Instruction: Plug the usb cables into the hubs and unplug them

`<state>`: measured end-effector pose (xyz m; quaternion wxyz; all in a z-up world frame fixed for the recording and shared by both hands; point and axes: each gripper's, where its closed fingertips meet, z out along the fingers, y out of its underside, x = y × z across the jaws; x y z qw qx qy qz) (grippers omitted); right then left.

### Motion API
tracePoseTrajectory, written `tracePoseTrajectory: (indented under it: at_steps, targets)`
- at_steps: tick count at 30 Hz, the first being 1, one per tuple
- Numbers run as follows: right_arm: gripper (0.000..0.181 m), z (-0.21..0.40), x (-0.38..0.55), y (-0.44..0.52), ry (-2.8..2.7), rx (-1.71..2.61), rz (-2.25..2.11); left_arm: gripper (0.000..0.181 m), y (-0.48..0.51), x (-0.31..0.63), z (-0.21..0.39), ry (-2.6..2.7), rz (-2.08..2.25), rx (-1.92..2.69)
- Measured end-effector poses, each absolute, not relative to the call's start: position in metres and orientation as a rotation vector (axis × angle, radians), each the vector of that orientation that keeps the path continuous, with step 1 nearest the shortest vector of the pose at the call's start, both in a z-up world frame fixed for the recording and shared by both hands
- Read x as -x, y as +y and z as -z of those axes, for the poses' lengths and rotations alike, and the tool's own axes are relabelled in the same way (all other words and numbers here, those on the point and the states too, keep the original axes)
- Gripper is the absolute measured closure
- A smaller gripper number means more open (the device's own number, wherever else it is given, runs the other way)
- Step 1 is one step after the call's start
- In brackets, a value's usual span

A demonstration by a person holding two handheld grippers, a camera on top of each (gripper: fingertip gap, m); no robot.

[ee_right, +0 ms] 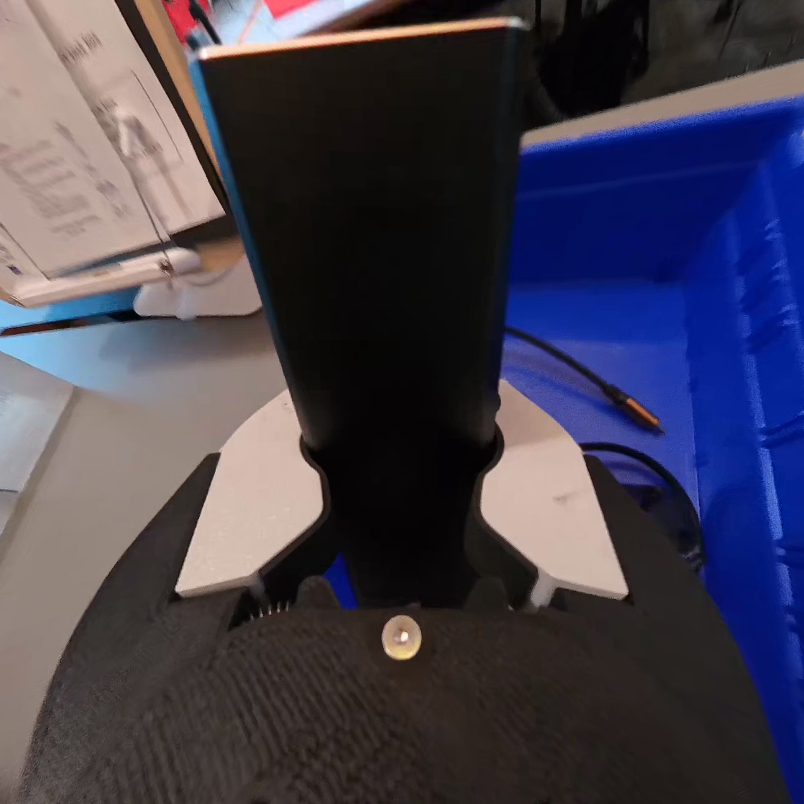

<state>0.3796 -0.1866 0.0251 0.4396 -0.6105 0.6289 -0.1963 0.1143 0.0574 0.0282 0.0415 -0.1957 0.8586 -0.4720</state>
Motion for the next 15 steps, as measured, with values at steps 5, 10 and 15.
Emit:
tracePoseTrajectory:
  at_steps: [5, 10, 15]
  targets:
    - [0.108, -0.003, -0.371, -0.184, 1.606, 1.584, 0.427, 0.146, 0.057, -0.116, -0.028, 2.656, 1.405, 0.59]
    - [0.106, -0.031, -0.353, -0.194, 1.532, 1.517, 0.471, 0.146, 0.045, -0.123, -0.029, 2.687, 1.378, 0.572]
    - [0.099, -0.055, -0.304, -0.202, 1.451, 1.458, 0.513, 0.138, 0.009, -0.15, -0.035, 2.658, 1.356, 0.623]
